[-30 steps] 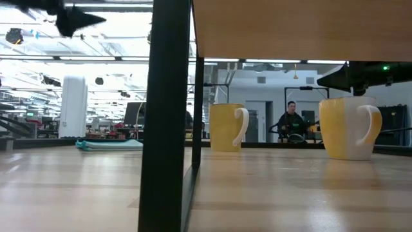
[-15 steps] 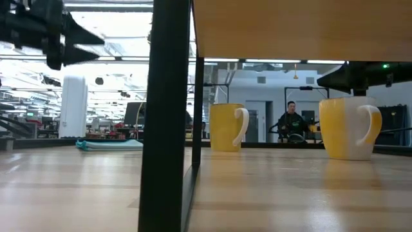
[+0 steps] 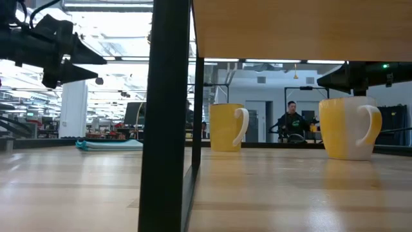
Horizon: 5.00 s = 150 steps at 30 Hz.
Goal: Stack small to large cups/mugs on shelf
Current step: Put the yellow mug on the shelf
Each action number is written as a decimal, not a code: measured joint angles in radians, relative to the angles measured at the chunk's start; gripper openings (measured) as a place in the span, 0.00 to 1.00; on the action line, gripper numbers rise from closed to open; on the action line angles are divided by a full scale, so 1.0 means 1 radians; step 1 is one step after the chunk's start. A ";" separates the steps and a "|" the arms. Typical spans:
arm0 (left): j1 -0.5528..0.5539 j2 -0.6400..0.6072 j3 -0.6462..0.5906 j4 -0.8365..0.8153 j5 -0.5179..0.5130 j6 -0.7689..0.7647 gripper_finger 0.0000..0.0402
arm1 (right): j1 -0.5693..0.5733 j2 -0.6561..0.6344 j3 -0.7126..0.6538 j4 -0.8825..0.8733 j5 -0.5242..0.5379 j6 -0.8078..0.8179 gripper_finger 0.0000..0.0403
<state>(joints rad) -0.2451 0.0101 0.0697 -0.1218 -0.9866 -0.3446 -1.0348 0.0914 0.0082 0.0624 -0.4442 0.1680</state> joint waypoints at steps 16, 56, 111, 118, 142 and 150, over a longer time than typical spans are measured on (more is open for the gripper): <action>0.001 0.000 -0.001 -0.006 -0.042 0.005 0.75 | 0.000 0.000 0.000 0.000 -0.003 0.287 0.21; 0.001 0.000 -0.002 -0.007 -0.014 0.062 0.75 | 0.212 0.407 0.850 -0.862 0.053 -0.306 0.21; 0.001 0.000 -0.003 0.005 -0.014 0.056 0.75 | 0.270 0.617 0.924 -1.032 0.036 -0.415 0.59; 0.001 0.000 -0.003 0.002 -0.015 0.100 0.75 | 0.324 0.651 0.924 -1.187 0.139 -0.408 0.59; 0.001 0.000 -0.003 0.001 -0.015 0.210 0.75 | 0.821 0.917 0.924 -1.168 0.402 -0.266 0.59; 0.001 0.000 -0.003 0.000 -0.015 0.217 0.75 | 0.825 1.036 0.924 -1.132 0.400 -0.272 0.58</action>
<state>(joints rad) -0.2443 0.0101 0.0669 -0.1215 -1.0016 -0.1272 -0.2096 1.1274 0.9318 -1.0695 -0.0441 -0.1043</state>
